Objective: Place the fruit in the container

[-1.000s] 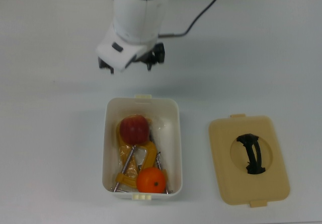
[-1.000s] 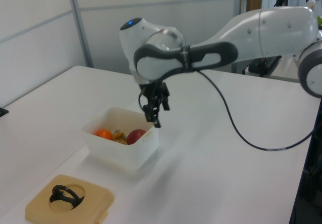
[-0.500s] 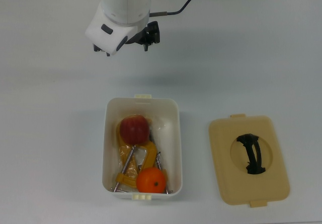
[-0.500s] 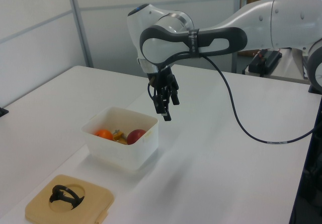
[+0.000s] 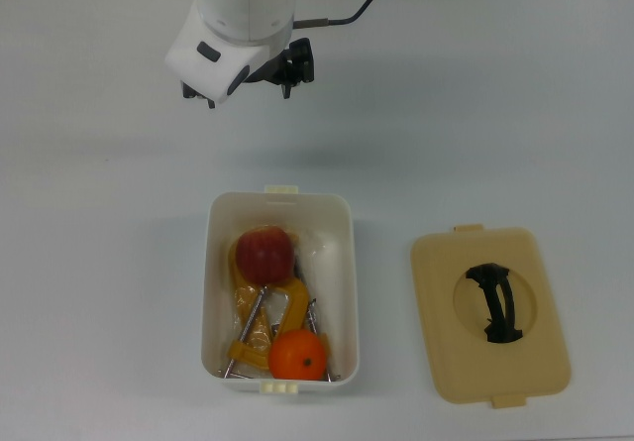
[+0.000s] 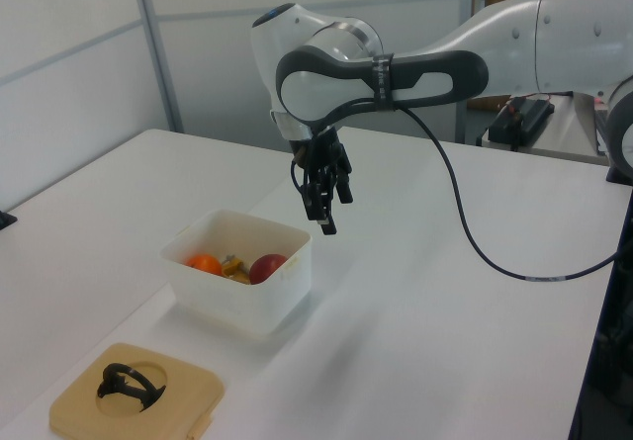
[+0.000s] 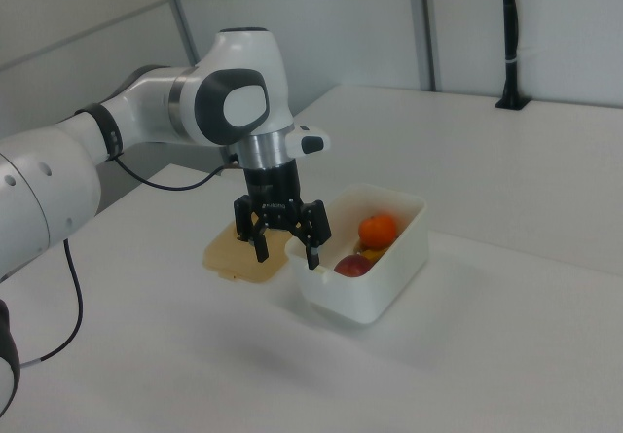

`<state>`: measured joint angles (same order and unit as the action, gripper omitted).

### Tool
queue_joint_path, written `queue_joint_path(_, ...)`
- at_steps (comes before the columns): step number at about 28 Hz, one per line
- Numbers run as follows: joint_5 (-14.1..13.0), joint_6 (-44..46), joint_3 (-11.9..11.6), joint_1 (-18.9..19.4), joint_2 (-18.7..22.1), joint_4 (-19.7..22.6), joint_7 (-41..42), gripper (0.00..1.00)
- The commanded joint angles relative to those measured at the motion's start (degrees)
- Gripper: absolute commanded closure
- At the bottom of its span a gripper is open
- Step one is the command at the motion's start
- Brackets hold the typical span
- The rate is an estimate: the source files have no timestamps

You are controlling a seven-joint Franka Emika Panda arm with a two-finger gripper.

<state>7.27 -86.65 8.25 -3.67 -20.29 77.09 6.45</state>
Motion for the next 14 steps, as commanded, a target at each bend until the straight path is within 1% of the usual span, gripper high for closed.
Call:
queue_joint_path(1,-1.29,0.69,-0.35,0.33,1.31,1.48,1.28,0.0)
queue_joint_path(14,-1.29,0.51,-0.34,0.24,0.96,1.57,1.72,0.0)
